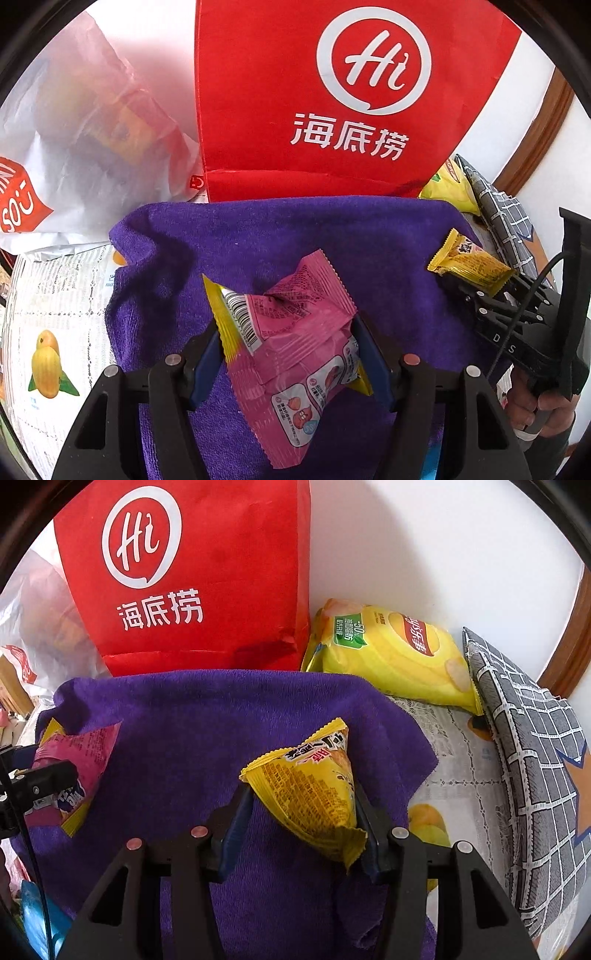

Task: Organize snacks
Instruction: 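Lower and release the pink bag onto the towel while the right tool releases the yellow snack there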

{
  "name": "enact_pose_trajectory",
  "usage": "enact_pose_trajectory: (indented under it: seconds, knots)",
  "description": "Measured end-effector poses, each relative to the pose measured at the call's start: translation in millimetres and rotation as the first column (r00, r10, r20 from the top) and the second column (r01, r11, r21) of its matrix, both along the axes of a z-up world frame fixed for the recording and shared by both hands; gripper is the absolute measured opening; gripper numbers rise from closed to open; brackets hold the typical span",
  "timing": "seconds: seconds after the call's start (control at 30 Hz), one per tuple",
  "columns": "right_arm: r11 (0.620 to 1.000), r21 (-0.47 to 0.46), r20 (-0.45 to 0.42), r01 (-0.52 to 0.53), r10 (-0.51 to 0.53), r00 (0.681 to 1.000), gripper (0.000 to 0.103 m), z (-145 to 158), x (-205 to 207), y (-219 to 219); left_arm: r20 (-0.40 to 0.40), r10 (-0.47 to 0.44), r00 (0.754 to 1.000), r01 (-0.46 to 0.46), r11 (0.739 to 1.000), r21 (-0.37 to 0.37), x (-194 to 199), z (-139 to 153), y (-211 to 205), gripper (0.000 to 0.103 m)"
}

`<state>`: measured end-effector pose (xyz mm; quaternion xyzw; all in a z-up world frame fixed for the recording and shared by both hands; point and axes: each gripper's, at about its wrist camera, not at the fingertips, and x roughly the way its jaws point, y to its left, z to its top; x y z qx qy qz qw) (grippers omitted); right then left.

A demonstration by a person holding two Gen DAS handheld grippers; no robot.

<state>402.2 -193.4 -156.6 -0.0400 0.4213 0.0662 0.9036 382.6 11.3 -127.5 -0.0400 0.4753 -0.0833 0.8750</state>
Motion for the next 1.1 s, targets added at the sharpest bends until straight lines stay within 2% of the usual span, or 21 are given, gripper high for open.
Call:
enact_pose_trajectory:
  seconds: [0.13, 0.33, 0.47, 0.57, 0.83, 0.97, 1.1]
  knots:
    - [1.0, -0.001, -0.005, -0.003, 0.003, 1.0, 0.056, 1.9, -0.1, 1.8, -0.003, -0.008, 1.0, 0.008, 1.0, 0.001, 0.0, -0.3, -0.5, 0.066]
    - [1.0, -0.009, 0.009, 0.005, -0.004, 1.0, 0.067, 10.1, -7.1, 0.7, -0.012, -0.03, 0.999, 0.03, 1.0, -0.01, -2.1, 1.3, -5.5, 0.068]
    - [1.0, 0.004, 0.011, 0.021, -0.021, 1.0, 0.071, 19.7, -14.6, -7.0, 0.013, -0.043, 0.999, 0.043, 0.999, 0.008, -8.5, 8.9, -12.3, 0.082]
    - [0.999, 0.021, 0.022, 0.032, -0.032, 0.999, 0.074, 29.6, -21.9, -10.2, 0.041, -0.045, 0.998, 0.044, 0.999, 0.015, -14.3, 18.4, -14.2, 0.086]
    - [0.997, 0.03, 0.057, 0.066, -0.067, 0.996, 0.082, 61.7, -51.7, -19.2, 0.086, -0.016, 0.996, 0.016, 1.0, 0.002, -30.4, 42.1, -7.3, 0.086]
    - [0.995, 0.033, 0.075, 0.097, -0.1, 0.992, 0.089, 74.1, -72.1, -26.4, 0.115, -0.007, 0.993, 0.006, 1.0, 0.008, -47.7, 56.9, -7.0, 0.086]
    - [0.993, 0.021, 0.087, 0.117, -0.119, 0.989, 0.09, 84.8, -93.0, -30.3, 0.159, -0.008, 0.987, 0.005, 1.0, 0.021, -71.7, 74.5, -8.9, 0.086]
